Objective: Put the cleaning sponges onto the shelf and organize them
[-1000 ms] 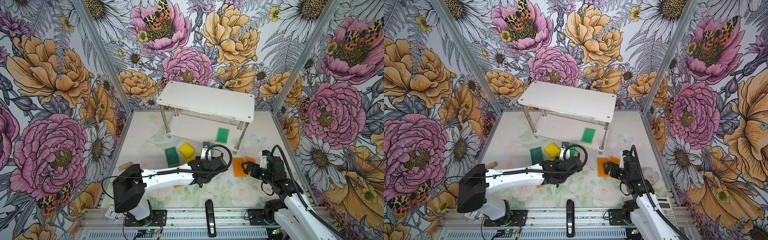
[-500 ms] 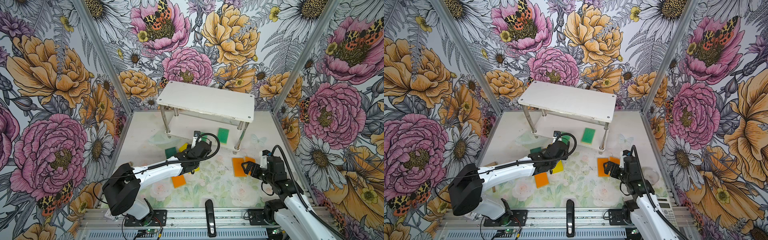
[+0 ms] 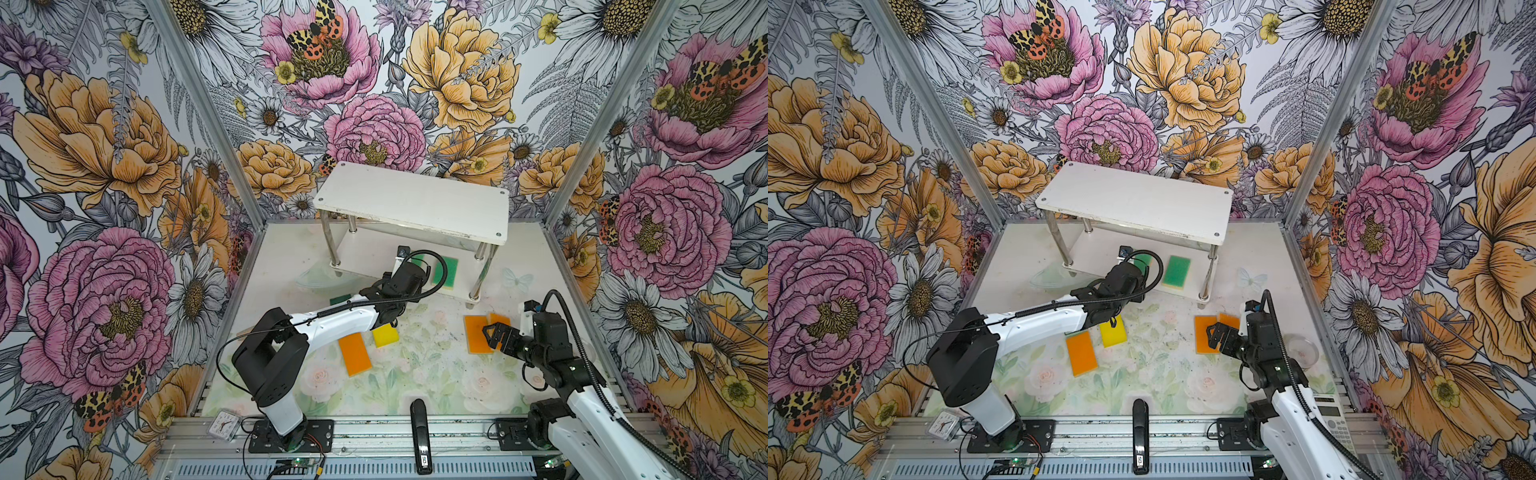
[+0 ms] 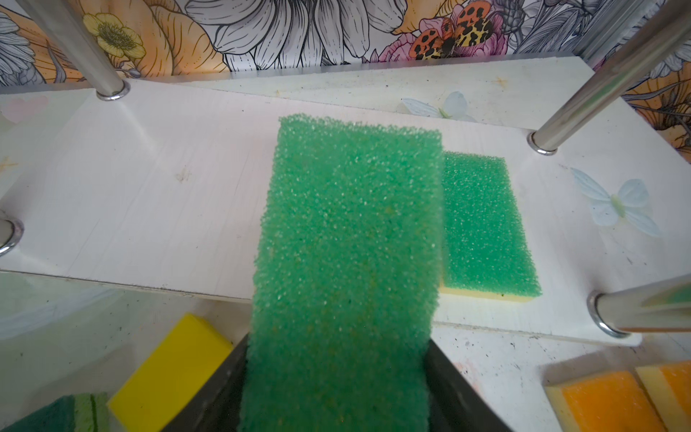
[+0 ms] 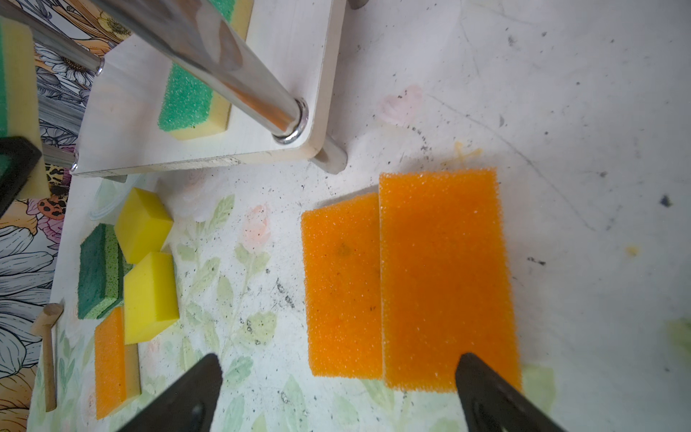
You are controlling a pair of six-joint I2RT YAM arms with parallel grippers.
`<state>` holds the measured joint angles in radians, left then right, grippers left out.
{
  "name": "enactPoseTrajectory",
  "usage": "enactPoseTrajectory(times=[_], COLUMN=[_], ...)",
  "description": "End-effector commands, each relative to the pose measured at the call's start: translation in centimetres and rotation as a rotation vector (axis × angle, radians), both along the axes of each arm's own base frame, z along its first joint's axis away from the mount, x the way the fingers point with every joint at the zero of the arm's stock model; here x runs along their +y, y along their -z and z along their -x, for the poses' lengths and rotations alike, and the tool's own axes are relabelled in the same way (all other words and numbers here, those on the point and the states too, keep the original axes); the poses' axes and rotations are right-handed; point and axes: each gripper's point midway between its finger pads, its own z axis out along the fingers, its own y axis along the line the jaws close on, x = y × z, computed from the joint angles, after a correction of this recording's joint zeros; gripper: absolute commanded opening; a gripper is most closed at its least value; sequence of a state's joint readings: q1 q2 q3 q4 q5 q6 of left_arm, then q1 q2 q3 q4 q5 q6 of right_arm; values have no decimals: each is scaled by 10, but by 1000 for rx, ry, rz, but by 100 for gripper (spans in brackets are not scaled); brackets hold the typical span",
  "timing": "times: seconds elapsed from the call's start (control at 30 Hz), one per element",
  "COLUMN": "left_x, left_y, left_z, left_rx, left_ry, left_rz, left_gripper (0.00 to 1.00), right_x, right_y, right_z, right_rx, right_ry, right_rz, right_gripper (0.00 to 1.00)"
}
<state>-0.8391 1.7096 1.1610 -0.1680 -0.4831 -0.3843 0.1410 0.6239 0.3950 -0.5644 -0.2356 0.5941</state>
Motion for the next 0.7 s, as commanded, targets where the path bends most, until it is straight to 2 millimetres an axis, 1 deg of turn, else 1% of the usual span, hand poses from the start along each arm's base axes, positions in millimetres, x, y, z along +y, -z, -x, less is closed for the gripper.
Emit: enactPoseTrajectory(times=[0.0, 0.1, 0.13, 0.2, 0.43, 0.67], left_x=[-13, -20, -21, -24, -27, -31], left_y=[-2, 4, 2, 18, 27, 37], left_z=[-11, -18, -20, -25, -39, -45], left_rx=[0, 7, 3, 25, 40, 58], left_ry=[17, 19, 17, 16, 2, 0], left_rz=[14, 3, 5, -14, -1, -2], left_gripper=[64, 64, 64, 63, 63, 64], right_x=[1, 1, 1, 1, 1, 1], right_y=[-16, -15, -16, -15, -16, -15], right_z=[-9, -8, -8, -7, -6, -6], right_rx=[-52, -52, -53, -52, -65, -62], right_ry=[3, 1, -2, 0, 5, 6], right_rz=[0, 0, -1, -4, -10, -9], right_gripper=[100, 100, 100, 100, 100, 100])
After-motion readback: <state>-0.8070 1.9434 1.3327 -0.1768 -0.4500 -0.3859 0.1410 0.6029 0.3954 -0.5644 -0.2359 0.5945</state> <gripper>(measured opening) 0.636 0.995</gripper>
